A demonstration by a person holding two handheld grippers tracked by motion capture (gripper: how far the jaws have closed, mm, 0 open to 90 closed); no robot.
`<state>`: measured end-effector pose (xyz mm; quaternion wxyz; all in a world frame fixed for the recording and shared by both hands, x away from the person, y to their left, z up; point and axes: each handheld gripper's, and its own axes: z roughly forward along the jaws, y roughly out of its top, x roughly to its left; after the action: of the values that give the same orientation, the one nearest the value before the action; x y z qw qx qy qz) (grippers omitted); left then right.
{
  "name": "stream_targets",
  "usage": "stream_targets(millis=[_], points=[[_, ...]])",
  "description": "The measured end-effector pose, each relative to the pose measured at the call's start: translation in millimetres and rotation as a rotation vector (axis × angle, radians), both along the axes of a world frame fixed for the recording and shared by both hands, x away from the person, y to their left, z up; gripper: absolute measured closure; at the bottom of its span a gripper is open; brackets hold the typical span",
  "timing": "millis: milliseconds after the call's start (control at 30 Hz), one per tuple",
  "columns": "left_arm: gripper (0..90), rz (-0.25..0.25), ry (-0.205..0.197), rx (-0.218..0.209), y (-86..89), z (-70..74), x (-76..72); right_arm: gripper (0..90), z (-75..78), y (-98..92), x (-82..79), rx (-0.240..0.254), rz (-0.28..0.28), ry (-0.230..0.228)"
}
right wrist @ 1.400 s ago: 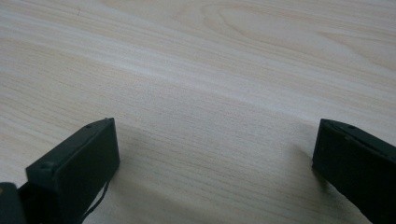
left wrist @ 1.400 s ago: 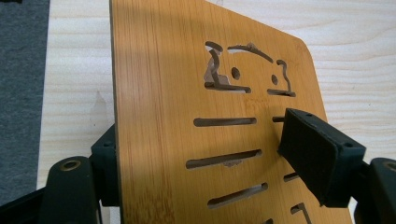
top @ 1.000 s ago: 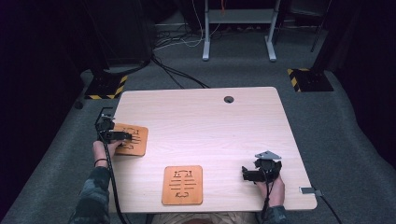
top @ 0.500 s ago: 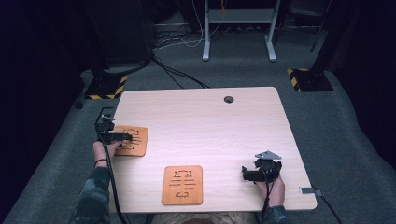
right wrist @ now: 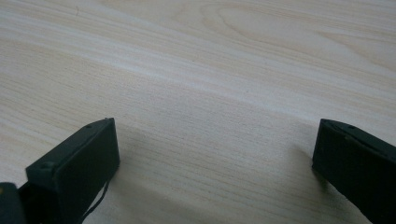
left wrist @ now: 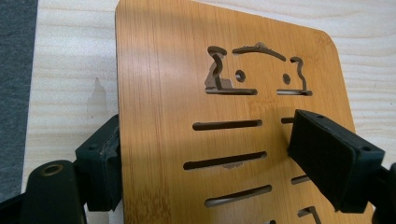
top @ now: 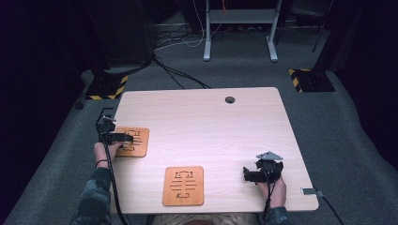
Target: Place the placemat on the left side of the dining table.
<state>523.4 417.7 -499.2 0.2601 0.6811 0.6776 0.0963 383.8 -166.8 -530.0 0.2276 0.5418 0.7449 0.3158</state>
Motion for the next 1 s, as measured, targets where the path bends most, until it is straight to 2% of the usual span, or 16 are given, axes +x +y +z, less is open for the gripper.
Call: stream_targets(millis=[367,433,700,800,967,1000], points=[[15.6,-0.001,-0.002,0.019,-1.5,-0.6,1.1,0.0,0.0,0.0,0.0,0.0,0.0,0.0],[14.7,-0.001,-0.001,0.043,-3.0,-1.0,1.5,0.0,0.0,0.0,0.0,0.0,0.0,0.0],[12.5,0.0,0.0,0.075,-6.4,-1.8,1.2,0.0,0.0,0.0,0.0,0.0,0.0,0.0],[11.5,-0.01,0.005,0.109,-8.3,-2.3,1.6,0.0,0.0,0.0,0.0,0.0,0.0,0.0],[10.8,0.007,-0.003,0.118,-12.0,-2.9,1.1,0.0,0.0,0.0,0.0,0.0,0.0,0.0],[10.5,-0.009,-0.007,0.146,-12.6,-2.0,1.2,0.0,0.0,0.1,0.0,0.0,0.0,0.0]])
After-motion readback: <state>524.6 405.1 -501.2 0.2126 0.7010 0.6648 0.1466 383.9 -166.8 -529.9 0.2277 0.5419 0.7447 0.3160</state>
